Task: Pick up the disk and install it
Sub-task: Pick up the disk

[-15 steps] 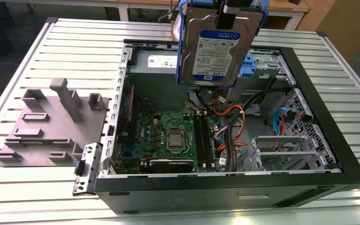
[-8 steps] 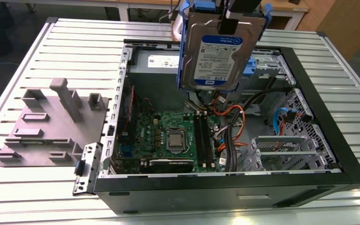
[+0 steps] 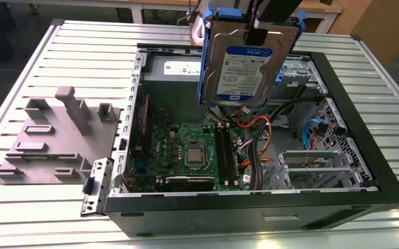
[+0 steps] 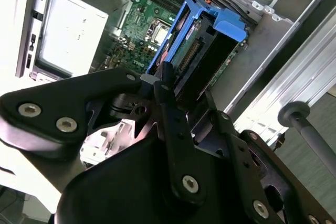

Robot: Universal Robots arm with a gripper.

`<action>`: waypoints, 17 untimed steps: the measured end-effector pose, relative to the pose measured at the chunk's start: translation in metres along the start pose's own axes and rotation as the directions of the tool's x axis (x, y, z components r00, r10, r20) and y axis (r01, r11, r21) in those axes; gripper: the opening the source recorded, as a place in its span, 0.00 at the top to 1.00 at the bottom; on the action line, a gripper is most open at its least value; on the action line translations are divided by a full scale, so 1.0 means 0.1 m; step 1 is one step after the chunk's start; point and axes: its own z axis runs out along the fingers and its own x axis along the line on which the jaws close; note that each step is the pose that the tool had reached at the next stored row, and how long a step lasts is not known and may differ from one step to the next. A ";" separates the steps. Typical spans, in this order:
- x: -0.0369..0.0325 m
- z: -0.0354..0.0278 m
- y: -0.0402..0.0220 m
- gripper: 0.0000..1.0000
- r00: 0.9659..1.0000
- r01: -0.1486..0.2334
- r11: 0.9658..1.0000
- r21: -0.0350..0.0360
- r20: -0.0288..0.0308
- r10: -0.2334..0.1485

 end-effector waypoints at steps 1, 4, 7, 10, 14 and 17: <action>0.018 0.001 -0.002 0.65 1.000 0.000 1.000 0.000 0.000 0.000; 0.078 0.005 -0.008 0.65 1.000 0.000 1.000 0.000 0.000 0.000; 0.141 0.008 -0.012 0.65 1.000 0.000 1.000 0.000 0.000 0.000; 0.201 0.009 -0.016 0.65 1.000 -0.001 1.000 0.000 0.000 0.001; 0.282 0.013 -0.021 0.65 1.000 -0.001 1.000 0.000 0.000 0.001; 0.343 0.017 -0.024 0.65 1.000 -0.002 1.000 0.000 0.000 0.002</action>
